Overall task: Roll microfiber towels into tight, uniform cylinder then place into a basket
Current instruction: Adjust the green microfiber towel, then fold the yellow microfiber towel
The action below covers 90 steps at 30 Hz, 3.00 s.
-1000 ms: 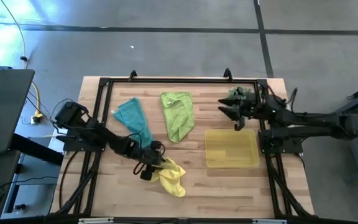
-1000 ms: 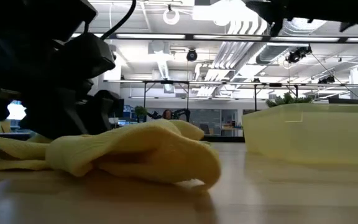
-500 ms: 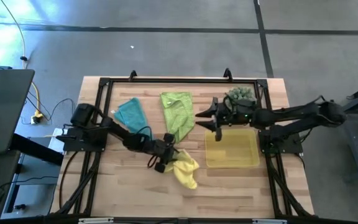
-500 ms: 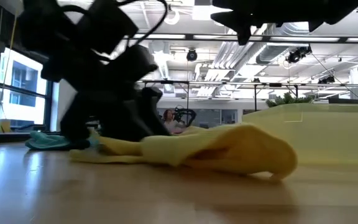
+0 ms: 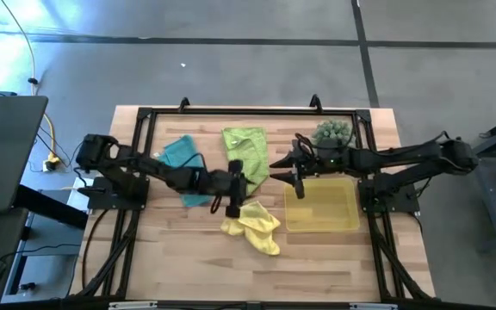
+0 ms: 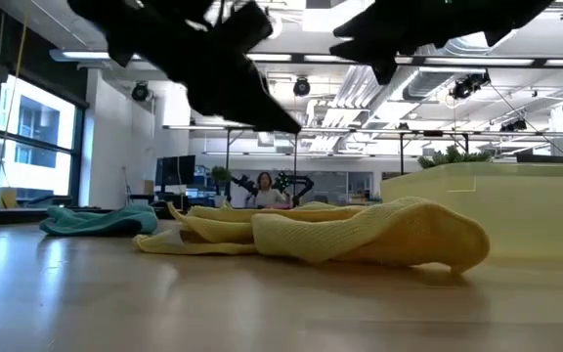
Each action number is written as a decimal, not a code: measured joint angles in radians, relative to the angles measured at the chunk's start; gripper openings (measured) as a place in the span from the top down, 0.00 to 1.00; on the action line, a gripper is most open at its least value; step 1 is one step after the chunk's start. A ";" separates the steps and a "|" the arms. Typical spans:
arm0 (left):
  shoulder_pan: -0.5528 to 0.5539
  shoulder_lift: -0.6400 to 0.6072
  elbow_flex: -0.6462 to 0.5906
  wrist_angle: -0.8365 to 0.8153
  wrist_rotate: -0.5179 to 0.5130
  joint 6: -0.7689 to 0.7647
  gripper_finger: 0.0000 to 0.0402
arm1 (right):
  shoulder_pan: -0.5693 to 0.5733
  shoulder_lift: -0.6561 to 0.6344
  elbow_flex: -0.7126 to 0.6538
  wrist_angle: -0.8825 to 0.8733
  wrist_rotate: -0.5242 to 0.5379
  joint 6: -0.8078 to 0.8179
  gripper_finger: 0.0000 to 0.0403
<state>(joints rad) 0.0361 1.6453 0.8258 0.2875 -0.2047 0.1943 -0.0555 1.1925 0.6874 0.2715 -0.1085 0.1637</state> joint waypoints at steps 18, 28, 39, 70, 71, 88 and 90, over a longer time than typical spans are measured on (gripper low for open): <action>0.300 0.194 0.003 -0.177 0.043 -0.186 0.57 | 0.070 0.068 0.000 -0.041 0.030 0.150 0.63; 0.319 0.098 0.005 -0.563 -0.051 -0.203 0.57 | 0.085 0.169 0.000 -0.048 0.030 0.201 0.63; 0.319 -0.011 -0.004 -1.050 -0.155 -0.289 0.57 | 0.085 0.221 -0.001 -0.051 0.030 0.208 0.63; 0.159 -0.313 0.098 -1.084 -0.245 -0.393 0.57 | 0.119 0.220 0.173 -0.472 -0.136 0.701 0.63; 0.149 -0.320 0.098 -1.068 -0.245 -0.393 0.57 | 0.126 0.220 0.218 -0.515 -0.117 0.665 0.63; -0.039 -0.329 0.098 -0.927 -0.009 -0.447 0.57 | 0.263 0.371 0.392 -0.641 0.090 0.462 0.63; -0.064 -0.329 0.098 -0.927 -0.009 -0.447 0.57 | 0.268 0.427 0.392 -0.615 0.084 0.475 0.63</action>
<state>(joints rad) -0.0276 1.3167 0.9241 -0.6398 -0.2136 -0.2523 0.2127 1.6197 1.0794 -0.3433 -0.0246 0.6384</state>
